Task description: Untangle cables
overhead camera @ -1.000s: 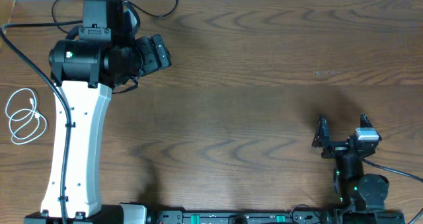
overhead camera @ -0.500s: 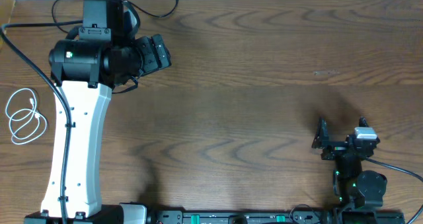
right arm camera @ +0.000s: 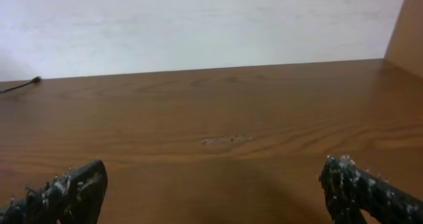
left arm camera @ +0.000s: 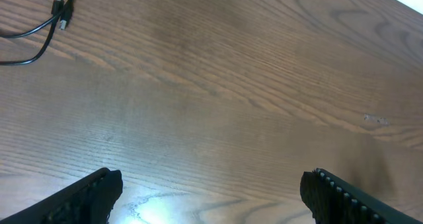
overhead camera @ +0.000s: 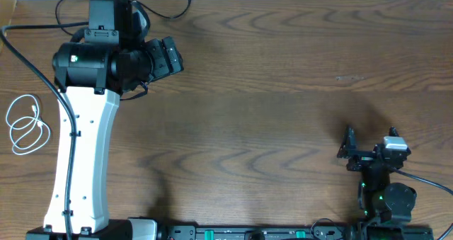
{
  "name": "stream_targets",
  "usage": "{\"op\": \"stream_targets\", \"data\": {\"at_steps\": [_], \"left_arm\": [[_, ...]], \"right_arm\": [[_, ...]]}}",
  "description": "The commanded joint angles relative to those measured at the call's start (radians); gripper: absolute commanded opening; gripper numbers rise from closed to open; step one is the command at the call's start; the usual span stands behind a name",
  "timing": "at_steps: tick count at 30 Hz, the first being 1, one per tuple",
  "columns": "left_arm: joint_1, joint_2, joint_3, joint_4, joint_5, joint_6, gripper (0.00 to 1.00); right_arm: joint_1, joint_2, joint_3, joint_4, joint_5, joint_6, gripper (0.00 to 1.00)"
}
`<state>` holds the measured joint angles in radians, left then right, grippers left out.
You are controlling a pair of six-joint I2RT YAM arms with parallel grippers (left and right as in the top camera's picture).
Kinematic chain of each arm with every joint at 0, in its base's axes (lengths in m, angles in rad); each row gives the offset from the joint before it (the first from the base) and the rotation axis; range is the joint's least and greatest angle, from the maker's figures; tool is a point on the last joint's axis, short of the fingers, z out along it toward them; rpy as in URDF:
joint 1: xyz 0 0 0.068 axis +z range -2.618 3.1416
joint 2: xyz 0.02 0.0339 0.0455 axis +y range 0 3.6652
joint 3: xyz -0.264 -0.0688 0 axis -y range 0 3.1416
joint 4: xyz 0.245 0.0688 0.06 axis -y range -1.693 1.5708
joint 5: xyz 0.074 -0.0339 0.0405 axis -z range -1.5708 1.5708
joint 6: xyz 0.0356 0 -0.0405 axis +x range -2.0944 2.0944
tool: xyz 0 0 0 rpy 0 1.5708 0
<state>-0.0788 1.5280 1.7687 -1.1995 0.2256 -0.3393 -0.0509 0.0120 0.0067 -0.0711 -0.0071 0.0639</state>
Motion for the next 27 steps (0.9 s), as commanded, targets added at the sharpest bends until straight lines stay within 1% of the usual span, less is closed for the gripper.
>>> {"op": "stream_targets", "data": {"at_steps": [1, 6, 27], "left_arm": [[0.003, -0.005, 0.008, -0.001, -0.014, 0.01, 0.92], [0.003, -0.005, 0.008, -0.001, -0.014, 0.01, 0.92], [0.003, -0.005, 0.008, -0.001, -0.014, 0.01, 0.92]], "right_arm": [[0.031, -0.006, -0.002, -0.008, 0.004, -0.014, 0.99], [0.081, -0.006, -0.002, -0.008, 0.006, -0.073, 0.99], [0.075, -0.006, -0.002, -0.009, 0.008, -0.072, 0.99]]}}
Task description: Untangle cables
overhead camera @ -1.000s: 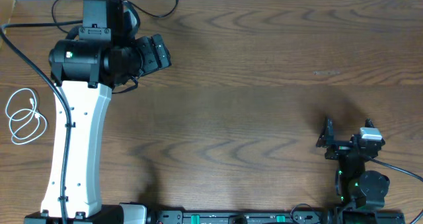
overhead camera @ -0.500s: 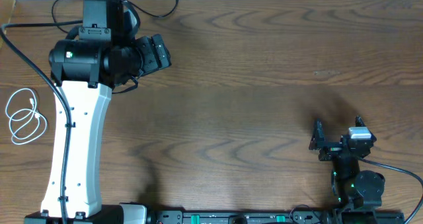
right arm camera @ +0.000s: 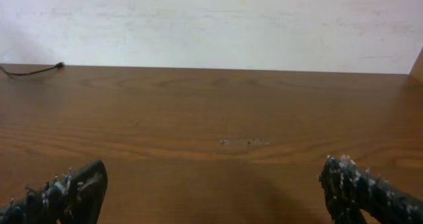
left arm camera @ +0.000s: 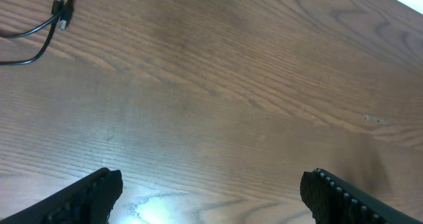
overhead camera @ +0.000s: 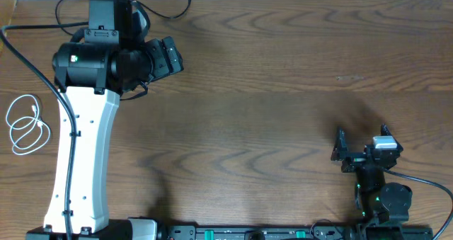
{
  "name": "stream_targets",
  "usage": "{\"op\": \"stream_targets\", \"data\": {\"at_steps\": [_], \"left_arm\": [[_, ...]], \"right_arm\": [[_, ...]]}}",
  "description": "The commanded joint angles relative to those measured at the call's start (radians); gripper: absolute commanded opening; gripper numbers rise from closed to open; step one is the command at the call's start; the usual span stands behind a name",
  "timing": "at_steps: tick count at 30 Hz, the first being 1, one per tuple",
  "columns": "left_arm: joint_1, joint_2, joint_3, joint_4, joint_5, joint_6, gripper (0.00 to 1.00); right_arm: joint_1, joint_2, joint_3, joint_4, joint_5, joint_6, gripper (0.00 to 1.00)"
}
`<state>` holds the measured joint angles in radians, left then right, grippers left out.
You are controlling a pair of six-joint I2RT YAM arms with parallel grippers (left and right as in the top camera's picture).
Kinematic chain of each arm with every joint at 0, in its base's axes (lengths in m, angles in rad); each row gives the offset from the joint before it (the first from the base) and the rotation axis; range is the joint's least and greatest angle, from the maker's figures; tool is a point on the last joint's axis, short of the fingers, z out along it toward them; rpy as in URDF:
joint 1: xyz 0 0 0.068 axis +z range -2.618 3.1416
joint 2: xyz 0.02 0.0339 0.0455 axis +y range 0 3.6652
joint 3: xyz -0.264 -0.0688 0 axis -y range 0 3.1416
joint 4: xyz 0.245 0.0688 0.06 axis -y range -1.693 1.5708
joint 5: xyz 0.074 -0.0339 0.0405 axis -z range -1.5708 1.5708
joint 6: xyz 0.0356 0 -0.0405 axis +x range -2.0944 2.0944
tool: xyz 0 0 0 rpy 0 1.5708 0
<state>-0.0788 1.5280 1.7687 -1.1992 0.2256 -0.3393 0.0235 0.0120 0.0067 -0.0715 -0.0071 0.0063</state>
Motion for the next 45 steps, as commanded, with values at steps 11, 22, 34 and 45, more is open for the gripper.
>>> {"op": "stream_targets", "data": {"at_steps": [11, 22, 34, 45], "left_arm": [[0.003, -0.005, 0.008, -0.001, -0.014, 0.01, 0.92], [0.003, -0.005, 0.008, -0.001, -0.014, 0.01, 0.92], [0.003, -0.005, 0.008, -0.001, -0.014, 0.01, 0.92], [0.003, -0.006, 0.008, -0.051, -0.014, 0.01, 0.92]], "right_arm": [[0.001, -0.006, -0.002, -0.006, 0.011, -0.007, 0.99], [0.001, -0.006, -0.001, -0.006, 0.012, -0.007, 0.99], [0.001, -0.006, -0.001, -0.006, 0.012, -0.007, 0.99], [0.001, -0.006, -0.001, -0.006, 0.012, -0.007, 0.99]]}}
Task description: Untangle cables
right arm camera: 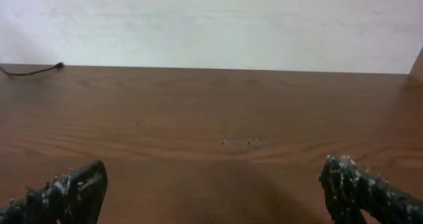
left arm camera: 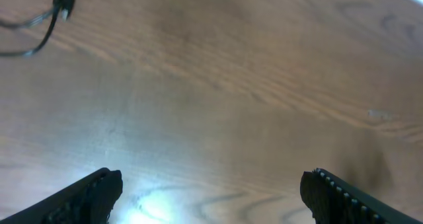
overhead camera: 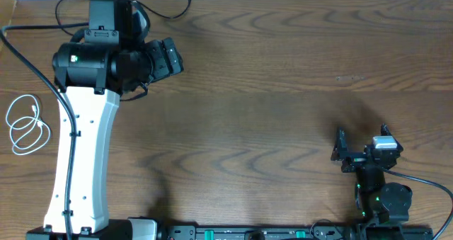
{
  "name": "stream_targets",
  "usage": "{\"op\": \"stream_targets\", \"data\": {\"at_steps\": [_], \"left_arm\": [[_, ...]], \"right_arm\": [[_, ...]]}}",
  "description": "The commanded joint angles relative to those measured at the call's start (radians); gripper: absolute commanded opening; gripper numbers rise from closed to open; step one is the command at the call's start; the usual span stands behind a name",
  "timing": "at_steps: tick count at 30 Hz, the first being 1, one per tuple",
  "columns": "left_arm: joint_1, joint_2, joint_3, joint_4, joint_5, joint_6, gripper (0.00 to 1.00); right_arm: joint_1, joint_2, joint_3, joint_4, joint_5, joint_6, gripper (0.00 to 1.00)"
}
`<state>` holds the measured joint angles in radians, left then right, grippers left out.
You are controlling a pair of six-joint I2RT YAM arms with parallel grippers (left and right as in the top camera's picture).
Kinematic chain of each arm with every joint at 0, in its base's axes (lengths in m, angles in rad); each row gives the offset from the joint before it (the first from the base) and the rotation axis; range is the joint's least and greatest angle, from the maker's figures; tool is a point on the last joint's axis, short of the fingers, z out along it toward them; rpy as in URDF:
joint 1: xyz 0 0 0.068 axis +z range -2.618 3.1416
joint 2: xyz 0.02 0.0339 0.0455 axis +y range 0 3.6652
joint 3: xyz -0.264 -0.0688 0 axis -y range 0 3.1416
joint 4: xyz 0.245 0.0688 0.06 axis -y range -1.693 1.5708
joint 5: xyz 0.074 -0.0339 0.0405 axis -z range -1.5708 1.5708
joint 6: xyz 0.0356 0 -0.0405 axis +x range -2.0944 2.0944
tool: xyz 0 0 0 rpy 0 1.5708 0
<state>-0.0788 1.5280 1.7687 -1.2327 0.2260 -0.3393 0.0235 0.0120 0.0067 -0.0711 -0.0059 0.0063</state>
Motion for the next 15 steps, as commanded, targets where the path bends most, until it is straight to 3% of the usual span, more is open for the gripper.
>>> {"op": "stream_targets", "data": {"at_steps": [1, 7, 15], "left_arm": [[0.003, -0.008, 0.008, -0.018, -0.017, 0.01, 0.92], [0.003, -0.054, -0.013, -0.065, -0.167, 0.028, 0.92], [0.003, -0.22, -0.218, -0.044, -0.166, 0.26, 0.92]], "right_arm": [[0.001, -0.006, -0.001, -0.006, 0.011, -0.007, 0.99], [0.001, -0.006, -0.001, -0.006, 0.011, -0.007, 0.99], [0.001, -0.006, -0.001, -0.006, 0.011, -0.007, 0.99]]}}
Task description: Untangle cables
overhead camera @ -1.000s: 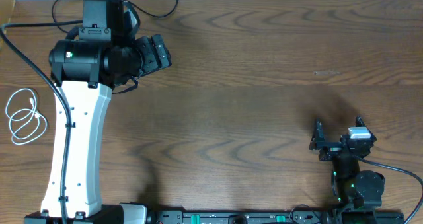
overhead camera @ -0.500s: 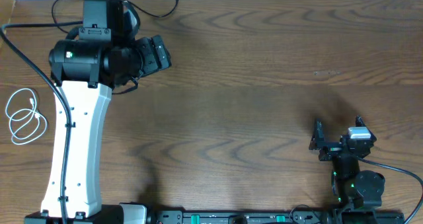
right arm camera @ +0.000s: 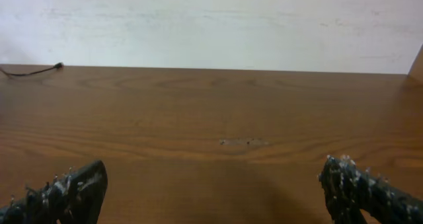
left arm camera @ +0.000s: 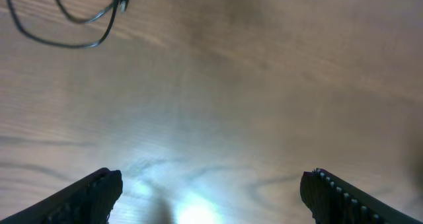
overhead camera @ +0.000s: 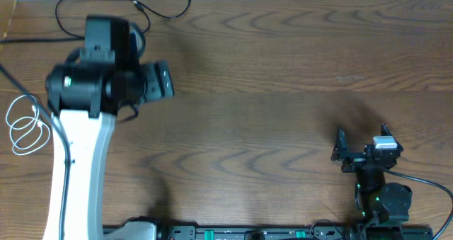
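A thin black cable runs along the table's far edge, one end near the top middle. In the left wrist view its loop point(left arm camera: 63, 32) and plug lie at the upper left, blurred. A coiled white cable point(overhead camera: 25, 130) rests at the left edge. My left gripper point(overhead camera: 167, 80) hangs open over bare wood between the two cables, with nothing between its fingers point(left arm camera: 86, 196). My right gripper point(overhead camera: 361, 144) is open near the front right, far from both cables. The black cable's end point(right arm camera: 33, 70) shows far off on its left.
The brown wooden table point(overhead camera: 283, 91) ends at a white wall along the far edge. A faint pale scuff point(right arm camera: 244, 143) marks the wood ahead of my right gripper. The arm bases and a black rail point(overhead camera: 248, 233) line the front edge.
My left arm has shifted toward the left and the front. In its wrist view the black cable's loop and plug now sit further into the picture. The right arm has not moved.
At first both grippers were open, the left over bare wood at the back left, the right at the front right facing slightly right. Then the right gripper stood turned and shifted a little left and stayed there. The left arm held still, blurred slightly, and now stands further left.
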{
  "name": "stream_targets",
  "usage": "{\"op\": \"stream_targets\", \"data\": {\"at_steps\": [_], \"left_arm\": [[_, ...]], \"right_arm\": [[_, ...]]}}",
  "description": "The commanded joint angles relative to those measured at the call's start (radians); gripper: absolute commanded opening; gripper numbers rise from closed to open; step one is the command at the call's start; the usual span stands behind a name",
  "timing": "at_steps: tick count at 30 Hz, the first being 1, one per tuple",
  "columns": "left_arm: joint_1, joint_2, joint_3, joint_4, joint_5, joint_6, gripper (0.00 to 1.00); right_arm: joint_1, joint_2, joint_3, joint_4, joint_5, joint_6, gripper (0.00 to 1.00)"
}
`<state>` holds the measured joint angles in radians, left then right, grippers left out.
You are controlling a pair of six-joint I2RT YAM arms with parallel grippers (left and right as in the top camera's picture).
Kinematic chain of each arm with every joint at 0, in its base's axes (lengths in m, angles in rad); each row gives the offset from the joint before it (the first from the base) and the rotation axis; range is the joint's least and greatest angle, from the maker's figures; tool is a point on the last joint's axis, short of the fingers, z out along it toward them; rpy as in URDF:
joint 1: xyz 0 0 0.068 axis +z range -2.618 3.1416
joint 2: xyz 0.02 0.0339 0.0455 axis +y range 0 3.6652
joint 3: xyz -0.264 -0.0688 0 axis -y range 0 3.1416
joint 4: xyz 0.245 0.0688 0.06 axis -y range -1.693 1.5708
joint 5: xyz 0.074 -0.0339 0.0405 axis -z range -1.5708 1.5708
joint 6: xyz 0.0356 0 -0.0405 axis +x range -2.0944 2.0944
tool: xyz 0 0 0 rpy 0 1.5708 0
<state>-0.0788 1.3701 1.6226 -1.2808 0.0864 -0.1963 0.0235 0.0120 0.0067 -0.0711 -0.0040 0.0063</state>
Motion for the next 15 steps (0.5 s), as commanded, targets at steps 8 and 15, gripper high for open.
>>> {"op": "stream_targets", "data": {"at_steps": [8, 15], "left_arm": [[0.003, -0.33, -0.381, 0.097, -0.027, 0.151, 0.98], [0.004, -0.598, -0.483, 0.093, -0.027, 0.151, 0.98]], "right_arm": [[0.001, -0.006, -0.001, -0.006, 0.009, -0.007, 0.99], [0.001, -0.006, -0.001, -0.006, 0.009, -0.007, 0.99]]}}
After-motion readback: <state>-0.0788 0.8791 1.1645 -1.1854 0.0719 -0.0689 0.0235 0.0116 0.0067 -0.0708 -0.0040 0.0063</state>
